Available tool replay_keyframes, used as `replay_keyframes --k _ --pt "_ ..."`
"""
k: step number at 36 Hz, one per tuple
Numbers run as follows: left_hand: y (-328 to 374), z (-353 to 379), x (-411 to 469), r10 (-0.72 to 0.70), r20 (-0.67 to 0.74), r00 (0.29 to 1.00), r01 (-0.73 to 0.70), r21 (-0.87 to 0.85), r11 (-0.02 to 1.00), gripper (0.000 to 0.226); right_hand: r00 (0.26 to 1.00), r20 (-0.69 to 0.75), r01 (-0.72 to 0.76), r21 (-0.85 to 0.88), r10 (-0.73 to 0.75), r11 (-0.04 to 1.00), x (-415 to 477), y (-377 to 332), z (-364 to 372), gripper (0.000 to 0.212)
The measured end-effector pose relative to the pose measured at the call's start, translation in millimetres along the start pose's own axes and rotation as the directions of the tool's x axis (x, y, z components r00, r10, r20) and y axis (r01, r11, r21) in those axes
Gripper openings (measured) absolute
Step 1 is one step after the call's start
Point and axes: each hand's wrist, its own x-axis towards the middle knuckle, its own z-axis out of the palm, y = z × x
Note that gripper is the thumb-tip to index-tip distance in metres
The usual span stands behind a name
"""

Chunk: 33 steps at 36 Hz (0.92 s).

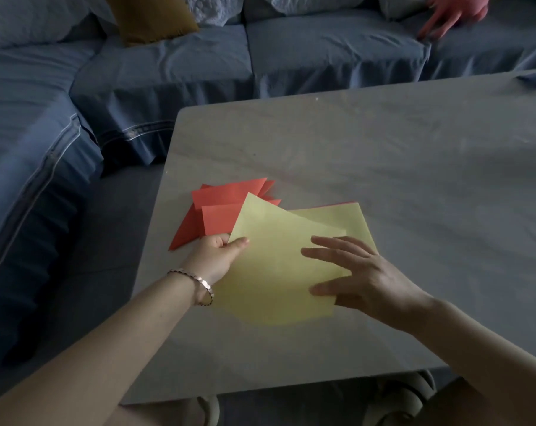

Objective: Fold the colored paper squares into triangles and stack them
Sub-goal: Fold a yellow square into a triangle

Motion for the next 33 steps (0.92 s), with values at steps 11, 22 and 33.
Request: replay_keyframes --k 11,22,33 --pt "10 12 -17 0.220 0.292 0.931 -0.211 -0.060 0.976 0.015 0.752 0.081 -0.596 0.507 0.654 0.622 27 -8 -13 0.016" --pt "27 12 -23 0.181 0.273 0.945 -0.183 -0.019 0.983 0.050 0.632 0.033 -0.621 0.619 0.774 0.481 32 -17 -11 0.013" --pt "38 25 -37 0.428 -0.098 0.898 -0.432 -0.015 0.902 0.027 0.591 -0.062 -0.502 0.752 0.804 0.428 37 -32 -16 0.024"
